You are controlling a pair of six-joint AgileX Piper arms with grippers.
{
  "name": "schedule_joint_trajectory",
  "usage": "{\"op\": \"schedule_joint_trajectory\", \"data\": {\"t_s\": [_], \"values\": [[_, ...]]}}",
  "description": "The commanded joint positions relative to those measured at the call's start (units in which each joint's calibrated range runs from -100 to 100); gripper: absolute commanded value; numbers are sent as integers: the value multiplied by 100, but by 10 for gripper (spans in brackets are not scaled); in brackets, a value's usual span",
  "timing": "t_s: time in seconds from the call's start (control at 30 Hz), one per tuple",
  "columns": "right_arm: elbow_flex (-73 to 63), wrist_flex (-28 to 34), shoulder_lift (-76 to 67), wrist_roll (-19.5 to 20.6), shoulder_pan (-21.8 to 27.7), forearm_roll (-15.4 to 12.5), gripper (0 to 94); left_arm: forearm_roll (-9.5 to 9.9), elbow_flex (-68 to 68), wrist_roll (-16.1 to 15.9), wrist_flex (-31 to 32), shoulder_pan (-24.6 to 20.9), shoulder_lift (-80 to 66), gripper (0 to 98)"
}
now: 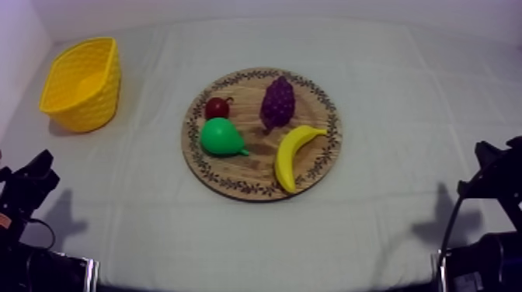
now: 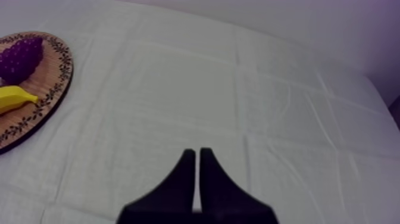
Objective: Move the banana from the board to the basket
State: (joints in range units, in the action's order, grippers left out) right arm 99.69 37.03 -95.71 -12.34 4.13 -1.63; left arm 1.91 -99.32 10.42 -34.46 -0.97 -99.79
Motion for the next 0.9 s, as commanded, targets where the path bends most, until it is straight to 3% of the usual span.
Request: {"op": "schedule_joint_trajectory", "data": {"t_s": [0.0, 0.13, 0.23, 0.4, 0.6, 0.87], "values": [[-3, -2, -4, 0, 1, -1, 6, 2, -1, 1, 2, -5, -4, 2], [-3, -2, -4, 0, 1, -1, 6, -2, 12, 66, -51, -7, -4, 2], [-3, -2, -4, 0, 1, -1, 6, -15, 62, 699, -197, -14, -4, 2], [-3, -2, -4, 0, 1, -1, 6, -9, 7, 978, 154, 112, 242, 2], [-3, -2, -4, 1, 1, -1, 6, -18, 1150, 1059, 398, 919, 1454, 30], [-3, -2, -4, 0, 1, -1, 6, 114, 4185, 1314, -689, 2245, 3470, 17]]}}
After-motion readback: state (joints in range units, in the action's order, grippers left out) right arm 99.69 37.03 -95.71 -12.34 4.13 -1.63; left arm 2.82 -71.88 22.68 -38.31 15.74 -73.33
